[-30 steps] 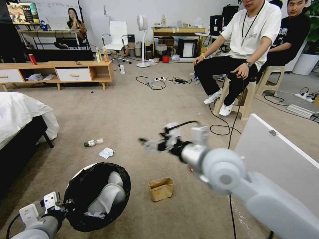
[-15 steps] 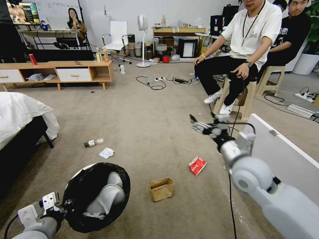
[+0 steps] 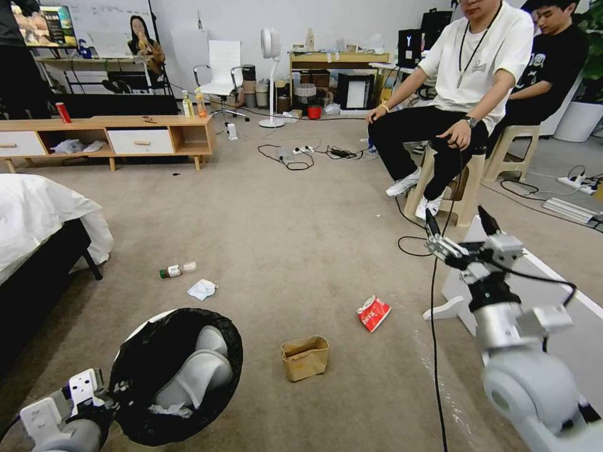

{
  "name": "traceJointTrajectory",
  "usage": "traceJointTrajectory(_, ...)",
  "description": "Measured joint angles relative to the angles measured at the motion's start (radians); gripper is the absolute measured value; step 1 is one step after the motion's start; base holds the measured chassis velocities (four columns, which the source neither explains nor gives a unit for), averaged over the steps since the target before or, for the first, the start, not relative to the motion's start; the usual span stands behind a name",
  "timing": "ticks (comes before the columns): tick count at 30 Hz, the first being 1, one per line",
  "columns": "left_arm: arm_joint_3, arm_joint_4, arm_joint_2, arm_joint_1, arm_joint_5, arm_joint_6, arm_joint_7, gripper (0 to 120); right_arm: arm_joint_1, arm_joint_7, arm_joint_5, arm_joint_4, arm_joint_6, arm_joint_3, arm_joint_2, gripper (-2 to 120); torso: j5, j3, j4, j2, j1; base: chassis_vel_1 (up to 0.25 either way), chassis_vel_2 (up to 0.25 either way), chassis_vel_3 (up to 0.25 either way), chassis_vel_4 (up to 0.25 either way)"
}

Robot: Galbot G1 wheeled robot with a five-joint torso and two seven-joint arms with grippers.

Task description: Pick up the trash bin and place the garbage on the floor into it.

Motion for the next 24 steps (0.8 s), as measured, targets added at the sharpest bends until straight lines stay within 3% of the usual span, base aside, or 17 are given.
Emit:
traceJointTrajectory(5, -0.004, -0.001, -0.008, 0.002, 0.004, 0.000, 0.000, 1, -0.110, -0.004, -0.096, 0.032, 0.041, 0.028, 0.048, 100, -0.0001, 0.000, 0.0004, 0.000, 0.000, 0.000, 0.000, 0.000, 0.000)
traceJointTrajectory(14, 0.006, -0.012, -0.024, 0.014, 0.025, 0.000, 0.005, 1, -0.169, -0.021, -0.218, 0.013, 0.112, 0.015, 0.121, 100, -0.0002, 0.000, 0.0005, 0.000, 0.000, 0.000, 0.000, 0.000, 0.000)
traceJointTrajectory(24, 0.005, -0.024, -0.043, 0.041, 0.041, 0.000, 0.007, 1, -0.158, -0.038, -0.234, -0.025, 0.139, -0.008, 0.146, 100, -0.0001, 0.000, 0.0005, 0.000, 0.000, 0.000, 0.000, 0.000, 0.000)
